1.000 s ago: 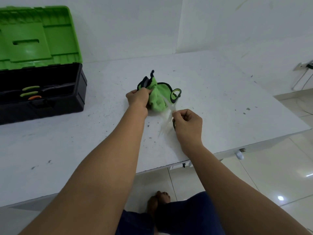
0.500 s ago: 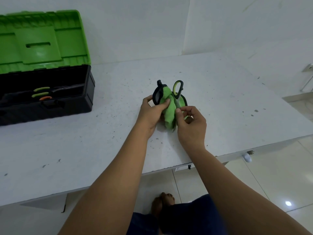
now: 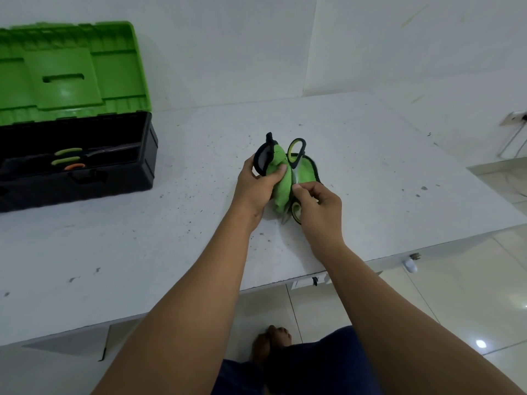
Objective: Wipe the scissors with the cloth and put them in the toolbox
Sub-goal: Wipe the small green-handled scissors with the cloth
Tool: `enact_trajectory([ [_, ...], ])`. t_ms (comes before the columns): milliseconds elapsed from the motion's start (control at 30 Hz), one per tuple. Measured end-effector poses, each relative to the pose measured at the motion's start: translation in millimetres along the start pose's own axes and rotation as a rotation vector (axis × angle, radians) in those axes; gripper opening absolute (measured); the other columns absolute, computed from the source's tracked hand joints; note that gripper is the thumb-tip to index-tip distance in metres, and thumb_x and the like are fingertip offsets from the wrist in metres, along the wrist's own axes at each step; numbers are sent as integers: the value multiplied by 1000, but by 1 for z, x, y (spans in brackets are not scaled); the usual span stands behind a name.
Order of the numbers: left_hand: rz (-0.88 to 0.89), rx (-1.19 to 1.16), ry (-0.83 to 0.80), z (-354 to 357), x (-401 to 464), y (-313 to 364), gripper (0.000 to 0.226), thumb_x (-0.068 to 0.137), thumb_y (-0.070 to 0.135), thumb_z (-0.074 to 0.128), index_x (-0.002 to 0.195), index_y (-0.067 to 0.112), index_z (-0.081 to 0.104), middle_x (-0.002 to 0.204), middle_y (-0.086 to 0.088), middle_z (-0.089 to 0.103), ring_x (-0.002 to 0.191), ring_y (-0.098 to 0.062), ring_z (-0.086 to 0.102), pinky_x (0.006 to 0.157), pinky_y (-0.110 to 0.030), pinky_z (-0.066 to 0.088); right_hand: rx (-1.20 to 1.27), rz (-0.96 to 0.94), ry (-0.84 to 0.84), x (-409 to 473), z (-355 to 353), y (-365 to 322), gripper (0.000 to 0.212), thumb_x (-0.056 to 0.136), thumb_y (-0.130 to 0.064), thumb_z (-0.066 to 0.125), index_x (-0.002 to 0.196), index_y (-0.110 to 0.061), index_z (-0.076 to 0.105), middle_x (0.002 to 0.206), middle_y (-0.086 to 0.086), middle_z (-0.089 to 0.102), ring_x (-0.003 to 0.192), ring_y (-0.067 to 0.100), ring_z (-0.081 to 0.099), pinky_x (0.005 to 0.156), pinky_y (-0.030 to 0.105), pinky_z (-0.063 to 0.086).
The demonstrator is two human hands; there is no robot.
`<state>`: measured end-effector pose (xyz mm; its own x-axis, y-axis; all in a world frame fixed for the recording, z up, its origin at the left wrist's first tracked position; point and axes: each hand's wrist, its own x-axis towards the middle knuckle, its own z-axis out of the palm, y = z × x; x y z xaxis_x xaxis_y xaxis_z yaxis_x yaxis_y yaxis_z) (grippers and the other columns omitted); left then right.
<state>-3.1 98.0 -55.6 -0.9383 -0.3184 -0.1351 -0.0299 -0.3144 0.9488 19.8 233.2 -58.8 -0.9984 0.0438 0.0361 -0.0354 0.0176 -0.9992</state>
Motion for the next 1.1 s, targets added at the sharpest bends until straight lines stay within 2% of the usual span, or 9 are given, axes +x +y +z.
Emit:
enact_trajectory([
  [133,32,1,70,1,-5,1,62,89,2,81,142,17,53,120,-3,75,108,-19,76,93,-36,63,-45,22,-43,0,4,0,21,98,-20,65,81,-9,69,72,-6,64,65,7,54,68,28,47],
  [267,57,130,6,1,-9,7,66,88,1,81,140,24,49,114,2,74,103,-15,76,91,-35,63,20,42,28,6,15,-15,27,99,-42,67,106,-15,66,88,-7,62,73,2,59,70,21,47],
  [367,81,187,-32,0,-11,11,64,88,2,81,139,26,50,112,5,74,100,-10,76,91,-32,63,41,2,102,18,20,-28,21,100,-37,68,93,-18,68,77,-11,61,64,-2,56,67,19,47],
  [500,88,68,106,3,-8,16,60,89,2,80,135,27,50,117,9,70,109,-10,71,99,-34,59,137,-29,157,17,18,-37,11,97,-25,71,91,-16,70,80,1,65,63,11,60,67,33,57],
  [733,-6,-169,325,-14,-1,23,56,91,12,80,134,29,47,119,7,66,116,-19,67,107,-47,55,104,-124,196,2,-4,-27,15,99,-23,70,88,-20,60,80,-15,63,70,37,68,80,60,59],
  [833,19,-96,355,-20,-10,24,55,94,16,77,138,28,46,110,13,65,106,-11,67,97,-36,57,96,-141,242,1,-10,-30,13,98,-24,72,90,-20,61,88,-9,67,74,28,73,79,56,62],
  [900,46,36,252,-19,-16,23,60,92,16,80,141,27,49,110,13,67,103,-8,69,92,-32,58,52,-183,280,5,-11,-32,10,96,-28,72,92,-22,65,89,-9,70,76,25,72,76,49,62],
  [1033,67,226,54,-2,-25,23,76,84,27,89,147,33,46,114,9,72,107,-10,72,98,-34,60,-47,-285,251,5,-4,-36,5,95,-25,75,95,-20,74,91,-13,74,75,3,69,68,17,51],
  [1100,85,212,49,8,-27,23,78,83,32,90,148,32,47,118,10,72,108,-8,72,98,-34,60,-114,-354,195,1,-1,-32,3,94,-25,77,93,-23,75,93,-11,74,80,7,72,69,19,54],
])
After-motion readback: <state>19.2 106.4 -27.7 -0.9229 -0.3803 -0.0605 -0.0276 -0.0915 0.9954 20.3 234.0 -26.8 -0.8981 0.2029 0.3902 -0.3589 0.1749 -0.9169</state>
